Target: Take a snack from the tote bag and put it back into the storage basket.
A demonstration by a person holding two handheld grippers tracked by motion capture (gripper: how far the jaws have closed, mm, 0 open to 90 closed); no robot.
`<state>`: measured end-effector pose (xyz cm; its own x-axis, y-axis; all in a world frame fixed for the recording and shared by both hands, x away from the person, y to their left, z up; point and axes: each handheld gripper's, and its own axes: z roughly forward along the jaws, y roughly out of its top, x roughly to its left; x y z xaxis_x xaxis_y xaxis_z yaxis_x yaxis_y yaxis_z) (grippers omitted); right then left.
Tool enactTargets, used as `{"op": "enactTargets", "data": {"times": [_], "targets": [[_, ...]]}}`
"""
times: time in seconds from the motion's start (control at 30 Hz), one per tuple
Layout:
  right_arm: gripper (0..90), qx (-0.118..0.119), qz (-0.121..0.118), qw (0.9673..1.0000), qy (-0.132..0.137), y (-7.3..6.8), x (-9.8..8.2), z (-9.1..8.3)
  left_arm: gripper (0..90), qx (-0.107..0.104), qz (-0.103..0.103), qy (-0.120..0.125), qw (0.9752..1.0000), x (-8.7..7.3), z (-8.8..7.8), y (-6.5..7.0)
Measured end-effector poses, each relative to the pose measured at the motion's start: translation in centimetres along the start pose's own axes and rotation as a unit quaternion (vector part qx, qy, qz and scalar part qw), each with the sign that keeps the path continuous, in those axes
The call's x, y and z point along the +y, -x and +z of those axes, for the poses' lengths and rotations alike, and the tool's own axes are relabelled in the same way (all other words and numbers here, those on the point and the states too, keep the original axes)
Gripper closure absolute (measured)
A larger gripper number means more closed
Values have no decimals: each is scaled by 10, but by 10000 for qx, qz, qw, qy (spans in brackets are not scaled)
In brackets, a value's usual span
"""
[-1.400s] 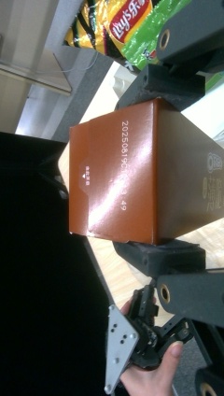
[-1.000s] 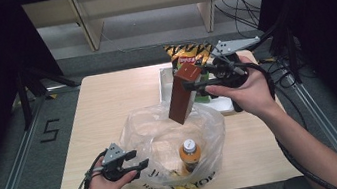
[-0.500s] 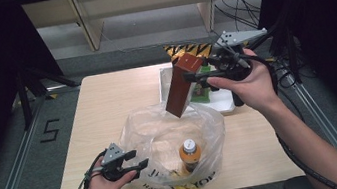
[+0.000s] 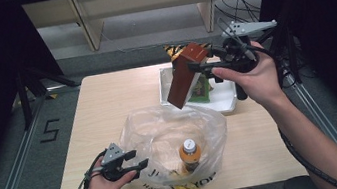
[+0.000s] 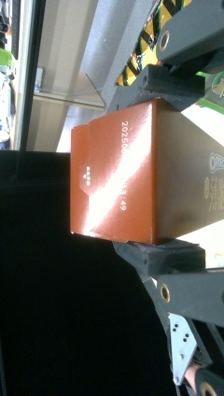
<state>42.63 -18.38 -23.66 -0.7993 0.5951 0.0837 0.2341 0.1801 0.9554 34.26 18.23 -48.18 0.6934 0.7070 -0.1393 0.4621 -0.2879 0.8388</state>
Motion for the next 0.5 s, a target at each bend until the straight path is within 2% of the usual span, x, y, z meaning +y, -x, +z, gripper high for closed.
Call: {"op": "enactTargets", "data": {"times": [0.07, 0.1, 0.3, 0.5], "targets": [[392, -40, 81, 10000, 6, 0, 2, -2, 398, 0, 0, 6, 10000, 0, 0, 0], [392, -73, 26, 10000, 43, 1, 3, -3, 399, 1, 2, 6, 10000, 0, 0, 0], [392, -213, 136, 9997, 41, 7, 5, -6, 398, 33, -32, 10, 10000, 0, 0, 1], [392, -503, 113, 9986, 64, 16, 3, -6, 399, 22, -17, 10, 10000, 0, 0, 0]]}}
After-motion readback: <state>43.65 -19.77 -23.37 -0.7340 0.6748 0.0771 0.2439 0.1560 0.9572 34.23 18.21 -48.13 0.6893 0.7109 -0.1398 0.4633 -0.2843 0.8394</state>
